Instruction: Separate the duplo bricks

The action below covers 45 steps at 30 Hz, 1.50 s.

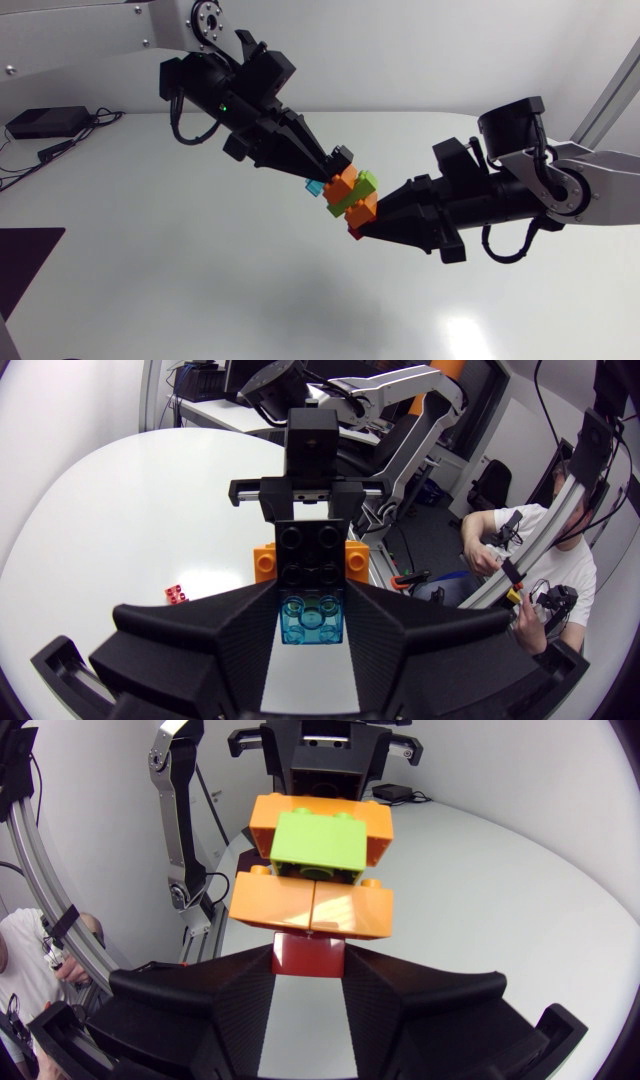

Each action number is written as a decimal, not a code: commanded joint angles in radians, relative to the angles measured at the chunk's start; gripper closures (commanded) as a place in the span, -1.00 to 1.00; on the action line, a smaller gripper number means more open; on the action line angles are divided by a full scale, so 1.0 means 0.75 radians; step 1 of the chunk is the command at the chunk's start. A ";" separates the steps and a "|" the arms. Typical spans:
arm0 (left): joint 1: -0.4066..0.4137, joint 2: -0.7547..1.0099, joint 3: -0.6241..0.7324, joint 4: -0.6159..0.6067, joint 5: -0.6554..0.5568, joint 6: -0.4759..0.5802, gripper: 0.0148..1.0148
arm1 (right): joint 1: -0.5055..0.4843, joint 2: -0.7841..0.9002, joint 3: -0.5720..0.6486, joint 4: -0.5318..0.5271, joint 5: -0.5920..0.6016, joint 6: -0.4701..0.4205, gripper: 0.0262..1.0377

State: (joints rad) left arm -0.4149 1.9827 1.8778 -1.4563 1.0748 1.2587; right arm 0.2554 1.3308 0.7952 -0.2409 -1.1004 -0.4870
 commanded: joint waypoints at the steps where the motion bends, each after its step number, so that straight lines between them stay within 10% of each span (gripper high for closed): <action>1: -0.020 0.032 0.039 -0.007 0.033 -0.005 0.50 | -0.001 -0.017 -0.038 0.002 -0.032 -0.030 0.35; 45: -0.044 0.005 -0.524 0.291 -0.022 0.056 0.50 | 0.054 0.158 -0.119 -0.047 0.127 -0.259 0.35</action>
State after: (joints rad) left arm -0.4259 1.9823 1.5375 -1.2343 1.0813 1.2865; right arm 0.2848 1.4326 0.7139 -0.2901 -1.0027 -0.6487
